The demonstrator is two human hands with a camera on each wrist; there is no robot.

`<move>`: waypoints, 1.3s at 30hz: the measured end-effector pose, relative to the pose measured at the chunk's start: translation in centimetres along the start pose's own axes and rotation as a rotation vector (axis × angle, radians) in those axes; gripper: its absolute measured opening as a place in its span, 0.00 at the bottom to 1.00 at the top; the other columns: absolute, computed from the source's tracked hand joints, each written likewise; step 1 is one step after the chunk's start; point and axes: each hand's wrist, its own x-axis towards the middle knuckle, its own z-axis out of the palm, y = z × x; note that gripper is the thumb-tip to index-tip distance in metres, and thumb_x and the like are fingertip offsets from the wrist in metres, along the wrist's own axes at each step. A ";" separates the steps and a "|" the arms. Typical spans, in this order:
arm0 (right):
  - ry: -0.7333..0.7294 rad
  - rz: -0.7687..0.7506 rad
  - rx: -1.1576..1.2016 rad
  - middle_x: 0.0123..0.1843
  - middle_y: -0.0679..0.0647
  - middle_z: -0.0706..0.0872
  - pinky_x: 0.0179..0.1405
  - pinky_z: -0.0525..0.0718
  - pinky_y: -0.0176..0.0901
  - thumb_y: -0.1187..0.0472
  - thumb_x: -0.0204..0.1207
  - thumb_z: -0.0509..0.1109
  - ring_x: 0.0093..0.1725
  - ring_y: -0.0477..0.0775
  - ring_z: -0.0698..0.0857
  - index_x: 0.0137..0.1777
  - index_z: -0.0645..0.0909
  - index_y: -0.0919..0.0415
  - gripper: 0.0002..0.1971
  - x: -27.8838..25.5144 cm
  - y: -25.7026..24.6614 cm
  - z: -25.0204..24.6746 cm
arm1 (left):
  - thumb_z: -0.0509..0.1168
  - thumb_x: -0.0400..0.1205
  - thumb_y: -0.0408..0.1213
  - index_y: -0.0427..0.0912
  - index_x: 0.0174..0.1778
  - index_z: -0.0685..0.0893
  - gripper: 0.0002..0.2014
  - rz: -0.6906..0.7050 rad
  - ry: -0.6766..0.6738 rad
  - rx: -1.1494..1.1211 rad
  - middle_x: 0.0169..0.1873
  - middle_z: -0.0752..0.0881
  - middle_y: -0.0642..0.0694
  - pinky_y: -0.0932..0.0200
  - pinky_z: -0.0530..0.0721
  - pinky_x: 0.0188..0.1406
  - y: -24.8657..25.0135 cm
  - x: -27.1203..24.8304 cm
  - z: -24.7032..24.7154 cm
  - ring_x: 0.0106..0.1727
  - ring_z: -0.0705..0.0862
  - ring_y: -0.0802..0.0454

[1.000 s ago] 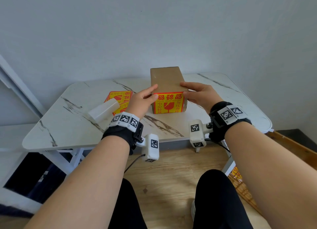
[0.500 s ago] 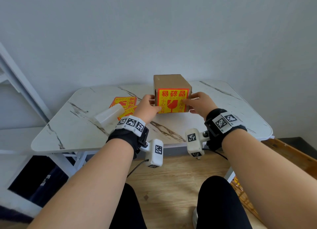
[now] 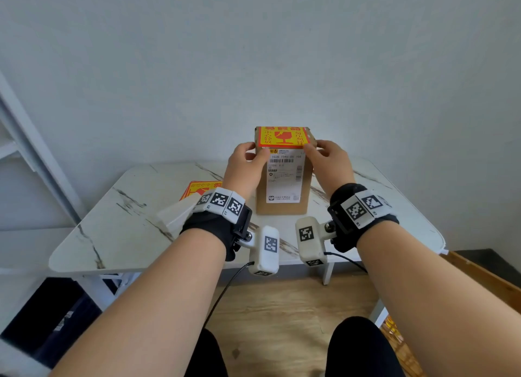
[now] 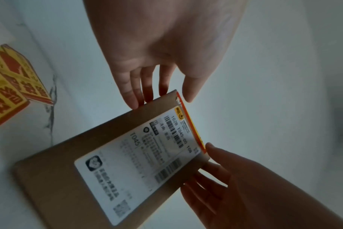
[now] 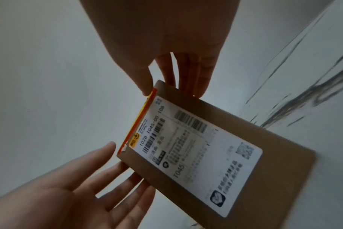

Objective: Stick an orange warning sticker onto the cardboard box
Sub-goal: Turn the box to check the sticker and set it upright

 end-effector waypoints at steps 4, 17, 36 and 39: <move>-0.040 0.008 -0.064 0.60 0.51 0.87 0.47 0.80 0.43 0.53 0.79 0.67 0.53 0.51 0.85 0.71 0.78 0.57 0.21 0.0 0.9 0.4 | 0.64 0.82 0.44 0.47 0.74 0.72 0.23 -0.026 -0.011 0.046 0.64 0.83 0.44 0.47 0.83 0.63 -0.5 0.2 -0.1 0.61 0.84 0.46; -0.119 0.172 -0.248 0.56 0.58 0.87 0.36 0.80 0.45 0.49 0.79 0.66 0.47 0.58 0.86 0.65 0.75 0.61 0.20 1.8 4.2 2.2 | 0.55 0.86 0.45 0.49 0.78 0.70 0.22 -0.135 -0.139 0.337 0.65 0.85 0.42 0.46 0.86 0.58 -3.0 1.8 1.3 0.59 0.86 0.38; -0.210 0.253 -0.283 0.66 0.61 0.84 0.58 0.87 0.57 0.54 0.80 0.63 0.59 0.64 0.87 0.75 0.68 0.61 0.25 11.0 6.2 7.4 | 0.52 0.89 0.41 0.39 0.74 0.71 0.19 -0.214 -0.040 0.319 0.66 0.80 0.41 0.58 0.71 0.57 -5.3 11.4 4.4 0.68 0.79 0.41; -0.218 0.238 -0.343 0.67 0.60 0.84 0.54 0.84 0.48 0.58 0.81 0.62 0.62 0.63 0.85 0.77 0.67 0.60 0.24 11.6 6.3 7.3 | 0.53 0.88 0.40 0.39 0.76 0.70 0.20 -0.192 -0.050 0.332 0.70 0.80 0.41 0.57 0.72 0.59 -5.4 11.7 4.4 0.69 0.79 0.41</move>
